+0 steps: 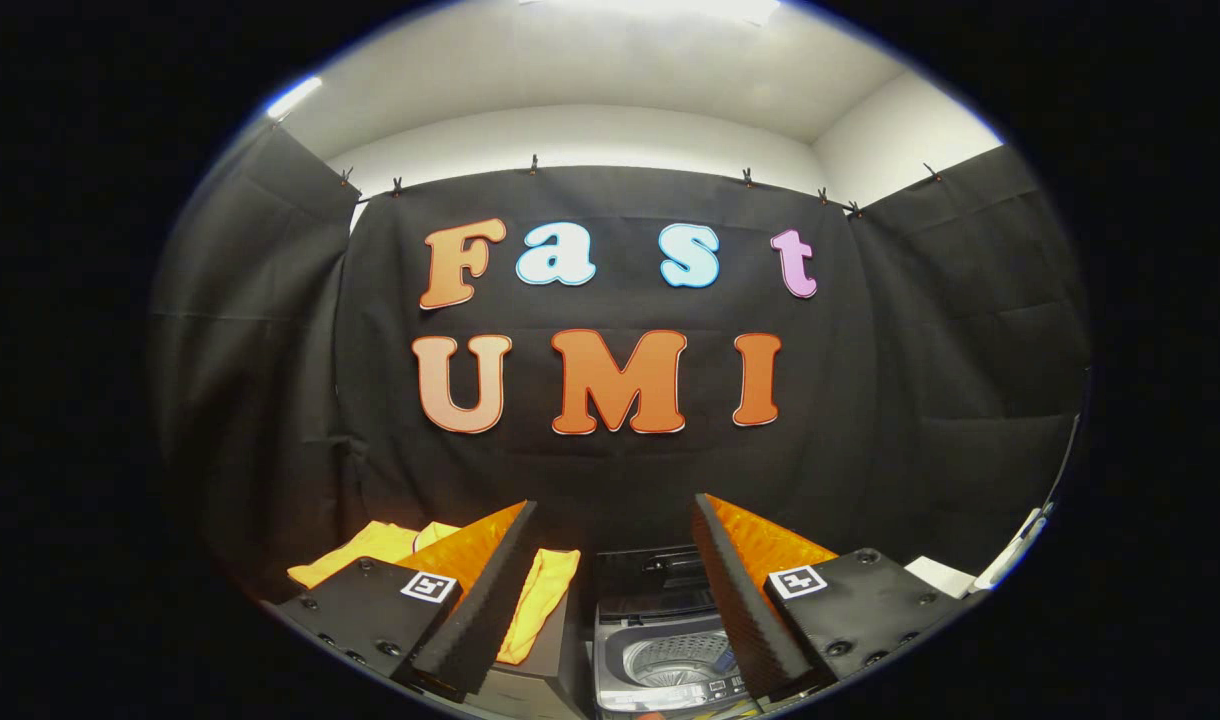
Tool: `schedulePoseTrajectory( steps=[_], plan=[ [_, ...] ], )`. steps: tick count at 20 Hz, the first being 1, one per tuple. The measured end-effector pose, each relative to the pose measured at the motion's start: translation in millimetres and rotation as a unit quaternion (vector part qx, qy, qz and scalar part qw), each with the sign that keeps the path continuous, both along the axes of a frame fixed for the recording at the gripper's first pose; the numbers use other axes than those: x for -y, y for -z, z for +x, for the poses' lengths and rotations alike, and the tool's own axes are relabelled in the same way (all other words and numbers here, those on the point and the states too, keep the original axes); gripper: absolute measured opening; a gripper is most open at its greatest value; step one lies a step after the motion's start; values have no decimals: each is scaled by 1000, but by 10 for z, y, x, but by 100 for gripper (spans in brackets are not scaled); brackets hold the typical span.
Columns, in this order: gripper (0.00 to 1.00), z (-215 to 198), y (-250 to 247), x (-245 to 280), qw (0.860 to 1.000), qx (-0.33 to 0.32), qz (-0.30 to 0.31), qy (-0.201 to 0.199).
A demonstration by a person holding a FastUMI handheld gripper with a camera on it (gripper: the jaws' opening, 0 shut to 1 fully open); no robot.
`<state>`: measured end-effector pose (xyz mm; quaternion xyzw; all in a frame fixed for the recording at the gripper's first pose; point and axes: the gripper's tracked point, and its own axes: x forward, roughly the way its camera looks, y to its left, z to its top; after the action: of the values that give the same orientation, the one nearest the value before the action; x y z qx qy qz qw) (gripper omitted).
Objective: Put the clothes into the washing machine and then close the washing machine lid.
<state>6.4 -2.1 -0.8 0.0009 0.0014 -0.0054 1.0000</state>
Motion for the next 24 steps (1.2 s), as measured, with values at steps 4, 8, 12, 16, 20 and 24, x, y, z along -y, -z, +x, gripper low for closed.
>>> schedulePoseTrajectory(
  steps=[4, 8, 12, 16, 20, 24],
  plan=[
    [98, 12, 4, -10, 1000, -1, -1, 0],
    [98, 70, 23, -166, 1000, -2, 3, -5],
    [98, 143, 65, -540, 1000, -7, -8, -22],
    [98, 307, 206, -1091, 999, -17, 5, -50],
    [98, 556, 487, -1734, 996, -40, 12, -78],
    [98, 842, 717, -2241, 994, -52, 15, -99]
  ],
)
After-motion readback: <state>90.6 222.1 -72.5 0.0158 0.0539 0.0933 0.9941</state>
